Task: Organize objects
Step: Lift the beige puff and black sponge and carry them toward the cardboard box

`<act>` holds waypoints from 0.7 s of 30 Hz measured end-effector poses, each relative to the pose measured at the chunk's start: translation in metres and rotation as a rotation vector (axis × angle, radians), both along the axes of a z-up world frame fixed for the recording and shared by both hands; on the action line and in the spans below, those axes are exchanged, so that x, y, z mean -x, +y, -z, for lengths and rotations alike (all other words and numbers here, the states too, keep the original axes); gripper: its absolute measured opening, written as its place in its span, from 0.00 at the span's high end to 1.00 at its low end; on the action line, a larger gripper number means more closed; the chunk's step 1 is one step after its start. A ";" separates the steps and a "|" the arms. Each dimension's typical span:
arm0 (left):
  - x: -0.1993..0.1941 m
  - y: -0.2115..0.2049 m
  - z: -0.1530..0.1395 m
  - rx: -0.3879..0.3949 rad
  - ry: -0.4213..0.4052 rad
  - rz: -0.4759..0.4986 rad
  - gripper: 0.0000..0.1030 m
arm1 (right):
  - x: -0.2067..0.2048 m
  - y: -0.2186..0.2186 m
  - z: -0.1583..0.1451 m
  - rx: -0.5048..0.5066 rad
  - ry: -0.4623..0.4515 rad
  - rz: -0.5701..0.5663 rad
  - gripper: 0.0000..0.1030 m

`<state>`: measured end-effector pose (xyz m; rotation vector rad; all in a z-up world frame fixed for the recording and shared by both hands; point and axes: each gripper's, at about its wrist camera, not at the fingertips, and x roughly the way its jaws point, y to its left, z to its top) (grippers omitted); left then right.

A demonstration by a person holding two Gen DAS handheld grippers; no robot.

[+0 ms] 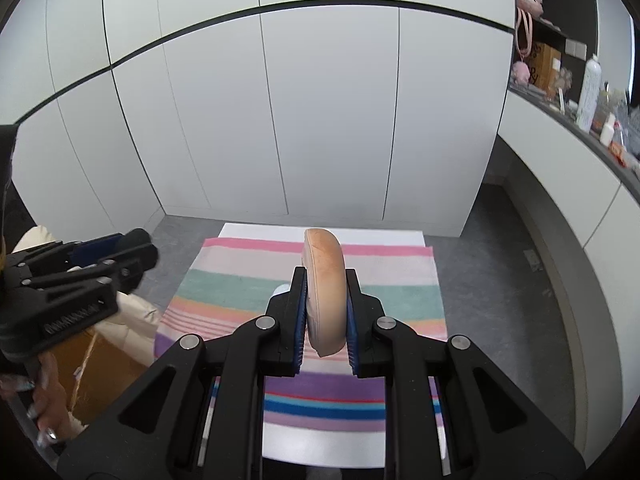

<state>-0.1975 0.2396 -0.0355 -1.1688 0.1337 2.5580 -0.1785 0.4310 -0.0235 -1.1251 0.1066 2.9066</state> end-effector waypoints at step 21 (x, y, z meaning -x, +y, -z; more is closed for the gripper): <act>-0.122 -0.047 -0.016 -0.015 0.008 0.082 0.56 | -0.120 0.002 0.007 -0.021 -0.045 0.041 0.83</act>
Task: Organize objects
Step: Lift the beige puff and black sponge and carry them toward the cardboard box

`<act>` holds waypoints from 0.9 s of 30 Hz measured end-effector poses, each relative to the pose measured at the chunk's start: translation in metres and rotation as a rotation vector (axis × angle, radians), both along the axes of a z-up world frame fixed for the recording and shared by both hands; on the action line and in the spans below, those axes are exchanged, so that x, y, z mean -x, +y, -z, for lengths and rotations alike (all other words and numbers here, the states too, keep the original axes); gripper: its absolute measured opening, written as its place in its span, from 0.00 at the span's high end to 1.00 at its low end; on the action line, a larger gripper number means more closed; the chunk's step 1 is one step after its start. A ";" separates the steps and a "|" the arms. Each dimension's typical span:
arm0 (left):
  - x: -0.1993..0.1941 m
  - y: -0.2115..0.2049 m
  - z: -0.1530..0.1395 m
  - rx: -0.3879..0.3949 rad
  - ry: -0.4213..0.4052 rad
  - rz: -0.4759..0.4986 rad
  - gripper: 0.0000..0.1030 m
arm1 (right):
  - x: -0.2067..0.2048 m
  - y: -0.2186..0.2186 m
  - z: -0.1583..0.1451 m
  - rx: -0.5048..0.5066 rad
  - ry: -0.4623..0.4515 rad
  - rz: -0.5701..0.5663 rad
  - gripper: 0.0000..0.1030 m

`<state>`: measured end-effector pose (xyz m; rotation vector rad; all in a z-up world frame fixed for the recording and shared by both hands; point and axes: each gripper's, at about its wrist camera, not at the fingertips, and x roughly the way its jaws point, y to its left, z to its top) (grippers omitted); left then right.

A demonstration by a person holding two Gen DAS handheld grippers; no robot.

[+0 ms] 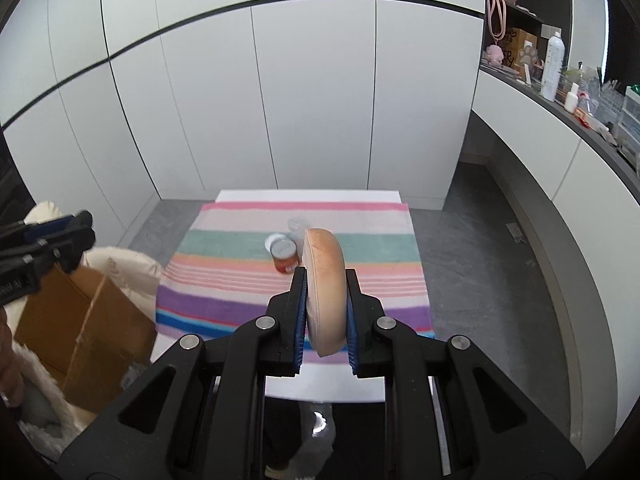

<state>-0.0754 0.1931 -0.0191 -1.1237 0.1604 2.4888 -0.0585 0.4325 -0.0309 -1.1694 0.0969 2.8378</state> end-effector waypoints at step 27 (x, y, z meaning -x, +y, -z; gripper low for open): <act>-0.032 -0.102 0.036 -0.001 -0.011 -0.158 0.56 | -0.056 -0.028 0.030 0.019 -0.148 0.010 0.83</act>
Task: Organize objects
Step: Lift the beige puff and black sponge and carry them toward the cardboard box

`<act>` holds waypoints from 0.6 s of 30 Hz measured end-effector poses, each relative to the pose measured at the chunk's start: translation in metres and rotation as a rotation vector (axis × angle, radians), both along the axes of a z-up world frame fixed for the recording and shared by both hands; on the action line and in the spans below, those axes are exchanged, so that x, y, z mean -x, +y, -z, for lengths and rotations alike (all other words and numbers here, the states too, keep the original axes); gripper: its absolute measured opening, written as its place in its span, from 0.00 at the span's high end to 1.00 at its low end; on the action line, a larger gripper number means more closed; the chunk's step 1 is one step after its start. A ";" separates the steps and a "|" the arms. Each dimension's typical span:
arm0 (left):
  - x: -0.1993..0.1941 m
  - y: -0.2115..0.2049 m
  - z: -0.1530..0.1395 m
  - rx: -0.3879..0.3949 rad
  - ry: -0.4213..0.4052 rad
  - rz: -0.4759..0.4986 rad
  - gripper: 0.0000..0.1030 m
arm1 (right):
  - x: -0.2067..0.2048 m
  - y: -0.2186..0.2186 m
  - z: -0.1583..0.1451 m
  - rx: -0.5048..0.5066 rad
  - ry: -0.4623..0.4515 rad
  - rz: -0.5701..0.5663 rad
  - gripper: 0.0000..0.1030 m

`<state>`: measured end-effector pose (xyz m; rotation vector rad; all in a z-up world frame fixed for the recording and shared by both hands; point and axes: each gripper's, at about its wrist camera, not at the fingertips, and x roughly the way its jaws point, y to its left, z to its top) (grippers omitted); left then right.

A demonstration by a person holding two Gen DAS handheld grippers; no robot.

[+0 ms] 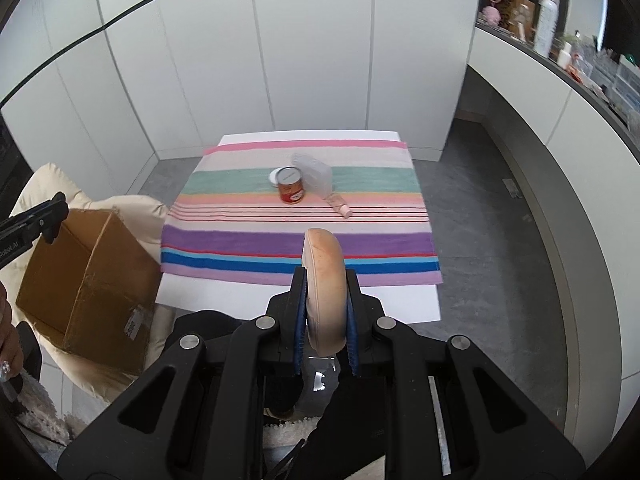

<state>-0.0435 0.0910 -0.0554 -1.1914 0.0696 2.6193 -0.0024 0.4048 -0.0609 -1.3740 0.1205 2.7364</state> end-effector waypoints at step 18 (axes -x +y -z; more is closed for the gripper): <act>-0.039 -0.126 0.010 0.010 -0.023 -0.277 0.56 | 0.018 -0.153 0.005 0.018 -0.009 -0.360 0.83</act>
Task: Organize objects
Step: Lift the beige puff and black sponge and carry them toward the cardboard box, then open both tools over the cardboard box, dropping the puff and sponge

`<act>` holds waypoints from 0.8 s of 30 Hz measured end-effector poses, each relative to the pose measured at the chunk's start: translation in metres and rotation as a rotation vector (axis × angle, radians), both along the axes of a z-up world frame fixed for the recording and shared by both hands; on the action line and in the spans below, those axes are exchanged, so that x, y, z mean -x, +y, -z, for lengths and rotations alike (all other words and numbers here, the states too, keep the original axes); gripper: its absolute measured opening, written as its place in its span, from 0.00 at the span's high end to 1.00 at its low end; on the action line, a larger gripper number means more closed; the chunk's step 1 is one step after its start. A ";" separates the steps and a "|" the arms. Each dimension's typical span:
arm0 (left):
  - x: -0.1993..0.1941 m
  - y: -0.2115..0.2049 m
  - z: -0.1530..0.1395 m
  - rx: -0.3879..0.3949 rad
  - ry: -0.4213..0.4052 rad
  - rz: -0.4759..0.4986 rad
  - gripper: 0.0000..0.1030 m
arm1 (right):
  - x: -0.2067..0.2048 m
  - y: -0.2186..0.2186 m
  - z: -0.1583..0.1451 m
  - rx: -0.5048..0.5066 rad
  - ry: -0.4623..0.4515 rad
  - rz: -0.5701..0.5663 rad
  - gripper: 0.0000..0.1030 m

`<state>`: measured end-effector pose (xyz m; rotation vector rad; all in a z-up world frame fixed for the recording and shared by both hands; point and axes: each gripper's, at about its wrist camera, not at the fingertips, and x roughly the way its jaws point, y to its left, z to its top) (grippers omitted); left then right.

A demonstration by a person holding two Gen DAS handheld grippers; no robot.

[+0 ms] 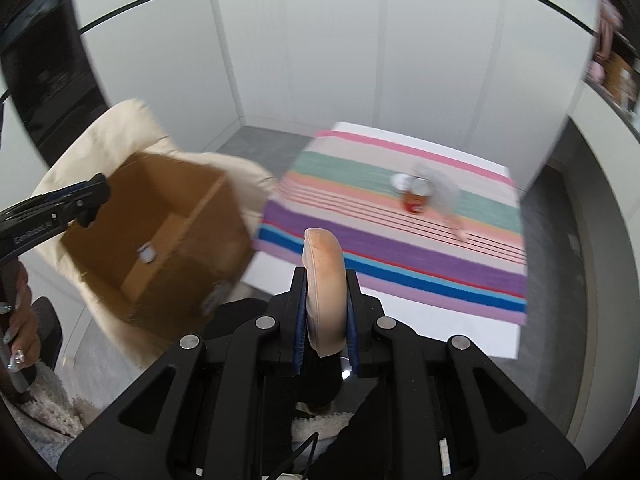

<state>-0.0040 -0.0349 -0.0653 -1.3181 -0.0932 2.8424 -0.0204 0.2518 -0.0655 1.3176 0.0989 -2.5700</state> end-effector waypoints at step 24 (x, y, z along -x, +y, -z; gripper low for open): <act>-0.005 -0.074 0.010 -0.011 -0.034 -0.216 0.56 | 0.004 -0.151 0.004 0.004 0.005 -0.310 0.83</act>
